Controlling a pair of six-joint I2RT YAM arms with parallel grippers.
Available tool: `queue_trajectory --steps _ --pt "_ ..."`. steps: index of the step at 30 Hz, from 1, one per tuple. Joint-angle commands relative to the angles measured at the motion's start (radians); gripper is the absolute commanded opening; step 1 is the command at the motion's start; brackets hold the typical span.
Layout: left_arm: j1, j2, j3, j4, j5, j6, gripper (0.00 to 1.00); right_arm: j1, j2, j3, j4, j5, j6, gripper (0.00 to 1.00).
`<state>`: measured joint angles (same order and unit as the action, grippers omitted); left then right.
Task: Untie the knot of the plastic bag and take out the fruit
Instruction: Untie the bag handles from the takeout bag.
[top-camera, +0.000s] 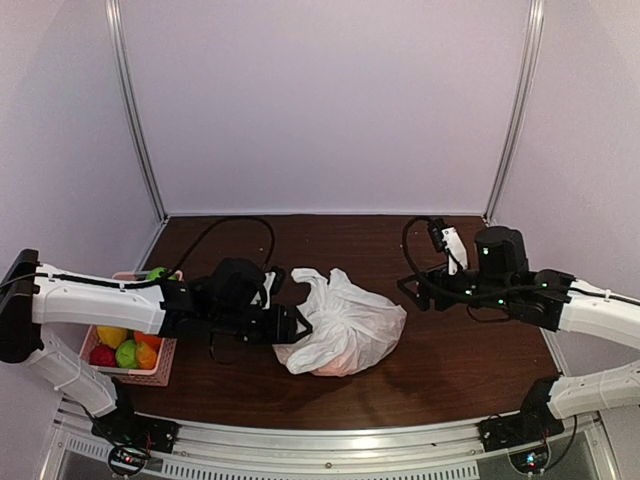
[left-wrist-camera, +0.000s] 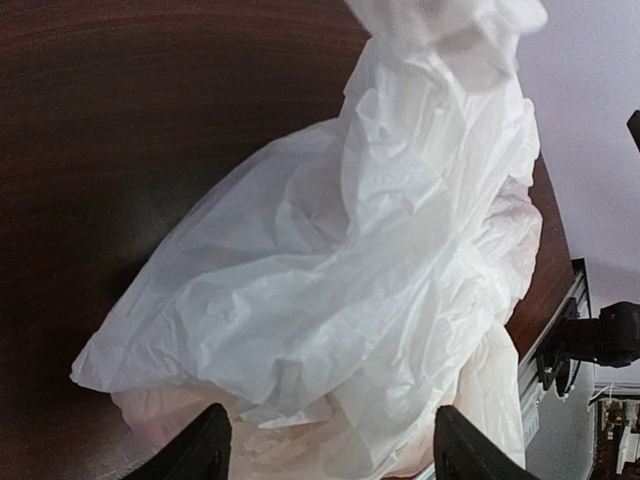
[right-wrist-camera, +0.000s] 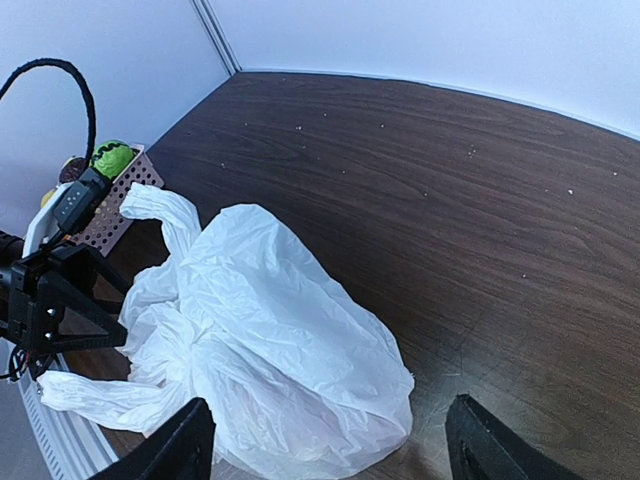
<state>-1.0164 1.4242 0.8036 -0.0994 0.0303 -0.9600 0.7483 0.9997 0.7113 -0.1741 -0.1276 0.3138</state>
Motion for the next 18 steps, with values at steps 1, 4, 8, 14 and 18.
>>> queue_trajectory --steps 1,4,8,14,18 --pt "-0.005 0.032 0.046 0.063 -0.06 0.001 0.7 0.028 0.011 0.005 0.043 0.044 0.004 0.81" --pt "-0.005 0.052 0.059 0.063 -0.06 0.006 0.67 0.039 0.022 0.009 0.041 0.041 0.001 0.81" --pt "-0.004 0.07 0.061 0.073 -0.071 0.009 0.58 0.061 0.058 0.028 0.015 0.04 -0.021 0.81" --pt "-0.005 0.081 0.065 0.072 -0.089 0.008 0.34 0.098 0.147 0.076 -0.025 0.036 -0.068 0.86" --pt "-0.005 0.082 0.064 0.07 -0.099 0.011 0.17 0.105 0.222 0.115 -0.032 0.003 -0.107 0.88"
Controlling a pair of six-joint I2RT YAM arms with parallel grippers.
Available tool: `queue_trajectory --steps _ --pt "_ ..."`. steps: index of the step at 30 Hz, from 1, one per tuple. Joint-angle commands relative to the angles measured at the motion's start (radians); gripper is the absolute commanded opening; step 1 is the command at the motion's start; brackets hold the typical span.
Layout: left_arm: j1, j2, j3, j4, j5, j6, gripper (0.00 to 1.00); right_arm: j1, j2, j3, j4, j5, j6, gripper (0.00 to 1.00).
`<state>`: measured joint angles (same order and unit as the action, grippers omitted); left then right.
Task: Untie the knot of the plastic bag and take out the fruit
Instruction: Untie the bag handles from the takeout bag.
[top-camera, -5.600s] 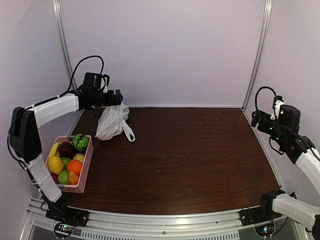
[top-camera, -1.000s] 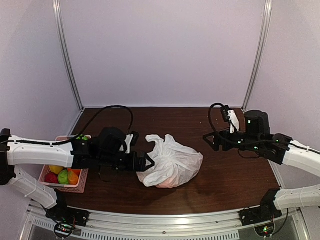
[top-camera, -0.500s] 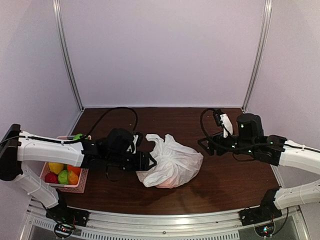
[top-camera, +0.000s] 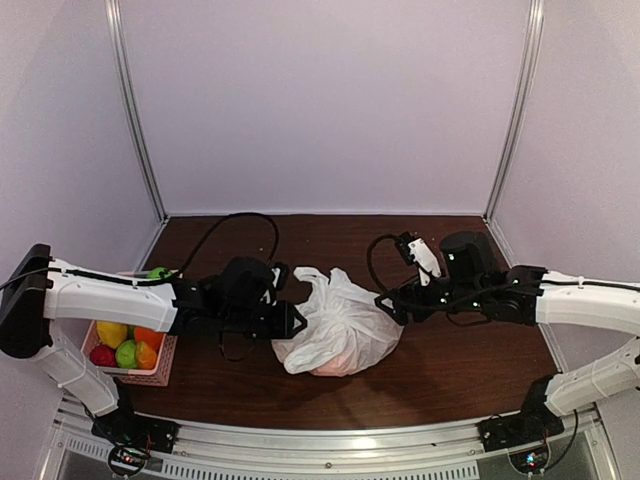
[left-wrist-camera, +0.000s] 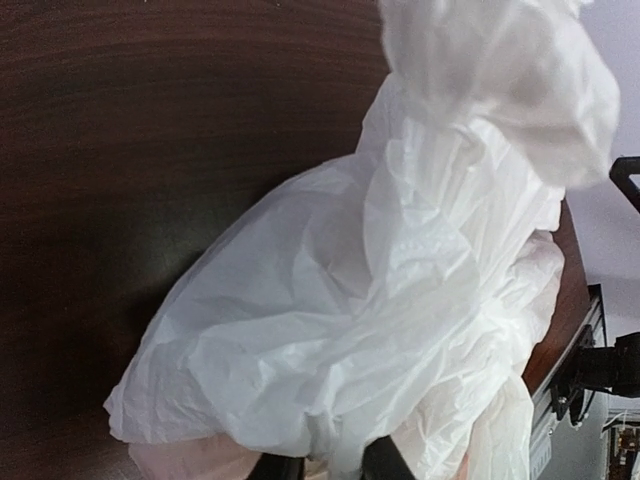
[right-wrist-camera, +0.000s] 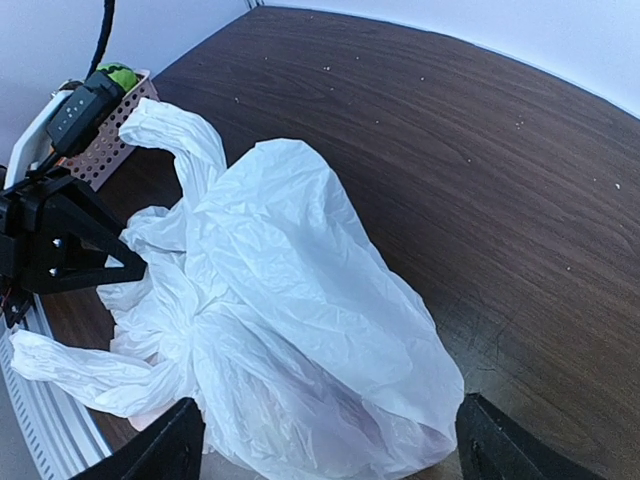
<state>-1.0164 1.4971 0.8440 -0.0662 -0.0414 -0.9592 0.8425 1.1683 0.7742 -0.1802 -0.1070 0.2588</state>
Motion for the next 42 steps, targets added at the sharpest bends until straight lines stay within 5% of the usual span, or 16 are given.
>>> queue_trajectory --steps 1,8,22,29,35,42 --pt "-0.004 0.011 0.024 0.035 -0.028 0.011 0.14 0.011 0.074 0.063 -0.029 -0.026 -0.06 0.88" --pt "-0.005 0.008 0.022 0.021 -0.04 0.01 0.0 0.012 0.176 0.13 -0.043 -0.06 -0.119 0.91" --pt "-0.005 0.017 0.036 0.016 -0.045 0.022 0.0 0.056 0.318 0.183 0.008 -0.106 -0.123 0.8" --pt "-0.005 0.019 0.045 0.009 -0.045 0.029 0.0 0.079 0.355 0.174 0.031 -0.086 -0.111 0.51" --pt "-0.005 0.02 0.053 0.013 -0.059 0.042 0.0 0.084 0.289 0.136 0.094 -0.073 -0.066 0.03" --pt "0.0 0.036 0.131 -0.01 -0.1 0.12 0.0 0.087 0.166 0.09 0.136 -0.033 -0.012 0.0"
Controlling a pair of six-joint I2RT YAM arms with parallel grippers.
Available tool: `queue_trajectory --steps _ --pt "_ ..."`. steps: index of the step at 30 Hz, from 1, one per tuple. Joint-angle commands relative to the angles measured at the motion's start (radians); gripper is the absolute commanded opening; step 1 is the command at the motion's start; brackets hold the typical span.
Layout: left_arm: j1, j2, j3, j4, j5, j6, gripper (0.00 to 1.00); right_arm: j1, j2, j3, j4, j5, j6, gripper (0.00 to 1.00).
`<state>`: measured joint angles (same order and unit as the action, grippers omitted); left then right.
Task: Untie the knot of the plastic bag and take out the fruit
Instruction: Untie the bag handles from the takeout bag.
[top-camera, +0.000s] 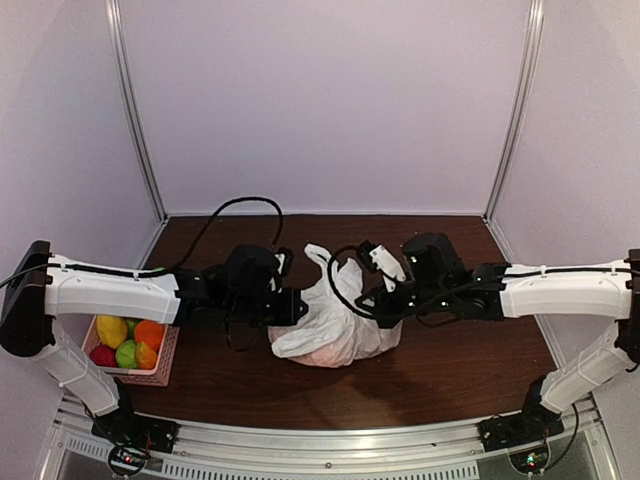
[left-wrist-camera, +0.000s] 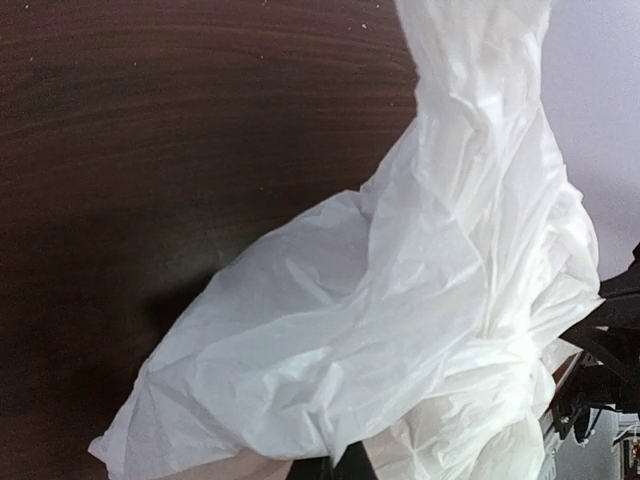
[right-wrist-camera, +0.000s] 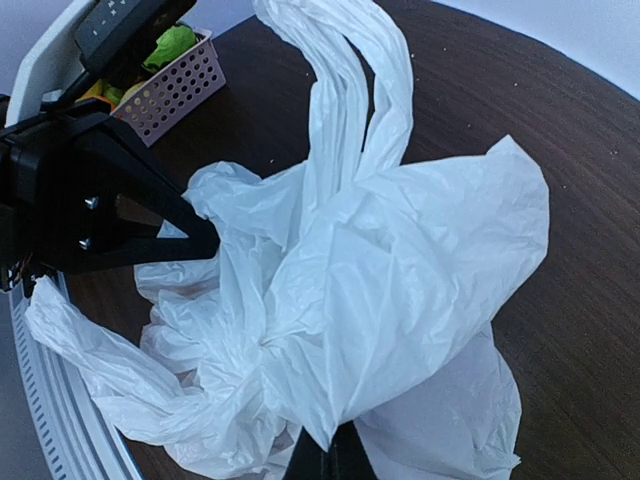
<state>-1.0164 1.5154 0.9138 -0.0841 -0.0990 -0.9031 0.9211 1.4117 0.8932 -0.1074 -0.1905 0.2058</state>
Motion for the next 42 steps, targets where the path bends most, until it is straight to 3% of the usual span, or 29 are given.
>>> queue_trajectory --steps 1,13,18,23,25,29,33,42 --pt "0.002 0.021 0.068 0.006 -0.043 0.069 0.0 0.01 -0.092 -0.04 0.065 0.062 0.046 0.0" --pt "0.069 0.064 0.04 -0.015 -0.035 0.088 0.0 0.011 -0.112 -0.198 0.175 0.139 0.173 0.0" --pt "0.072 0.067 0.064 -0.004 0.058 0.154 0.0 0.016 -0.112 -0.191 0.184 0.126 0.175 0.0" --pt "0.07 0.008 0.111 -0.081 0.013 0.227 0.35 0.018 -0.107 -0.178 0.185 0.123 0.172 0.0" --pt "0.061 -0.024 0.133 -0.117 -0.014 0.255 0.42 0.019 -0.108 -0.18 0.188 0.124 0.176 0.0" --pt "0.027 -0.068 0.175 -0.178 -0.043 0.266 0.43 0.021 -0.108 -0.181 0.192 0.127 0.177 0.0" --pt "-0.015 -0.066 0.175 -0.154 0.038 0.202 0.46 0.021 -0.105 -0.176 0.194 0.13 0.178 0.0" --pt "-0.045 0.063 0.181 -0.099 0.161 0.12 0.49 0.024 -0.102 -0.169 0.2 0.125 0.187 0.0"
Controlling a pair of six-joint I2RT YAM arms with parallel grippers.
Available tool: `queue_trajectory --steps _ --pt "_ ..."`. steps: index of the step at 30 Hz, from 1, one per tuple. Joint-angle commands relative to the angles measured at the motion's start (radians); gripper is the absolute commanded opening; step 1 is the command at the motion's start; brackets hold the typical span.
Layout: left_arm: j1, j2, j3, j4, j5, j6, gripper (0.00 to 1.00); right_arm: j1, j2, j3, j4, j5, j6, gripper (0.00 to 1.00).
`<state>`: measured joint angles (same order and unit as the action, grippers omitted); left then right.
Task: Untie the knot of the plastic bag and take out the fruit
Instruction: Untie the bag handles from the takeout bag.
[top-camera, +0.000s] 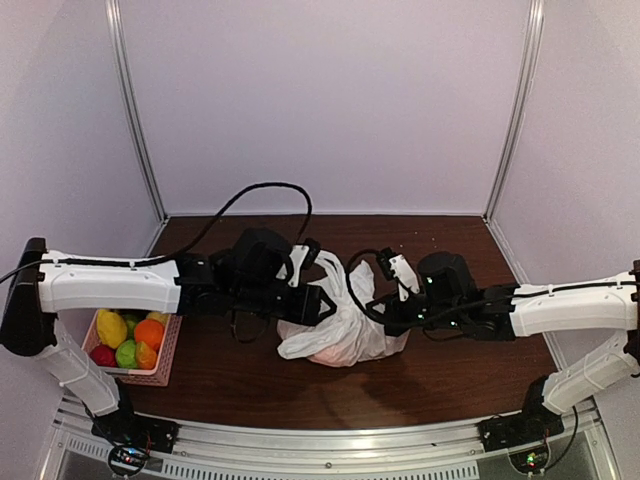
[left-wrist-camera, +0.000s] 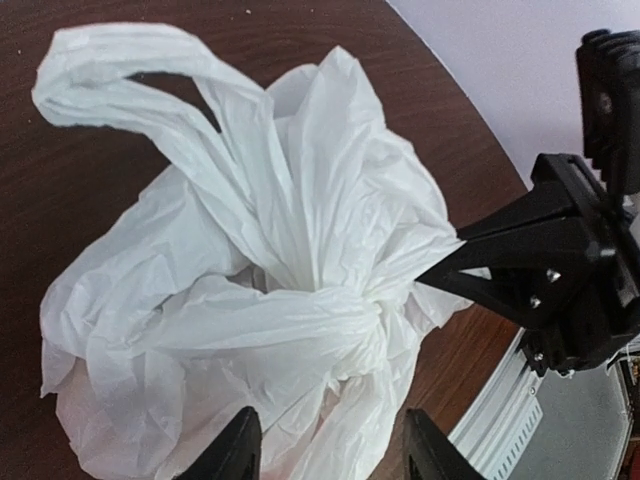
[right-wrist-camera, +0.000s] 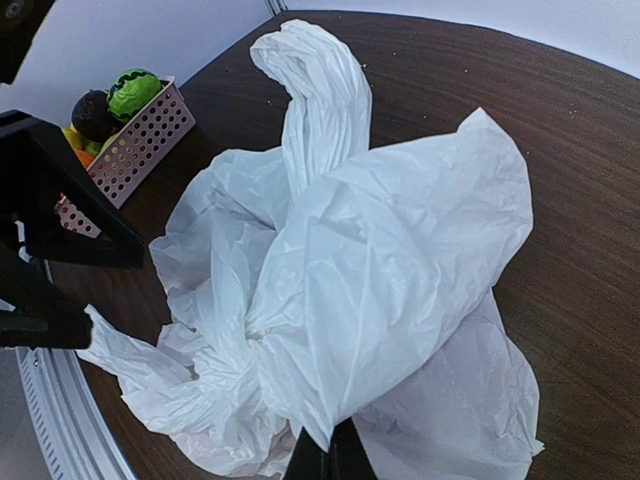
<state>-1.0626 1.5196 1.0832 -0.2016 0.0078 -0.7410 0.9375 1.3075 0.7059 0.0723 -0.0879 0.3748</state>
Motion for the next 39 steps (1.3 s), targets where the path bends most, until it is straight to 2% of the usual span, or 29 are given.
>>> queue_trajectory --steps 1,4,9,14,28,32,39 --pt "0.001 0.068 0.015 0.018 0.059 -0.047 0.48 0.008 0.0 0.018 0.018 0.021 0.018 0.0" --pt "0.002 0.085 0.021 0.021 0.055 -0.051 0.44 0.009 -0.004 0.017 0.014 0.021 0.016 0.0" --pt "0.002 0.093 0.025 0.004 -0.029 -0.039 0.44 0.008 -0.004 0.018 0.016 0.019 0.015 0.0" --pt "0.003 0.126 0.05 0.001 -0.035 -0.015 0.43 0.01 -0.006 0.017 0.021 0.014 0.018 0.0" --pt "0.002 0.2 0.102 -0.003 -0.055 0.037 0.46 0.011 -0.013 0.009 0.025 0.014 0.022 0.0" --pt "0.002 0.208 0.109 -0.001 -0.05 0.04 0.37 0.01 -0.011 0.012 0.024 0.015 0.022 0.0" --pt "0.003 0.206 0.11 -0.003 -0.073 0.041 0.09 0.01 -0.011 0.01 0.029 0.022 0.027 0.0"
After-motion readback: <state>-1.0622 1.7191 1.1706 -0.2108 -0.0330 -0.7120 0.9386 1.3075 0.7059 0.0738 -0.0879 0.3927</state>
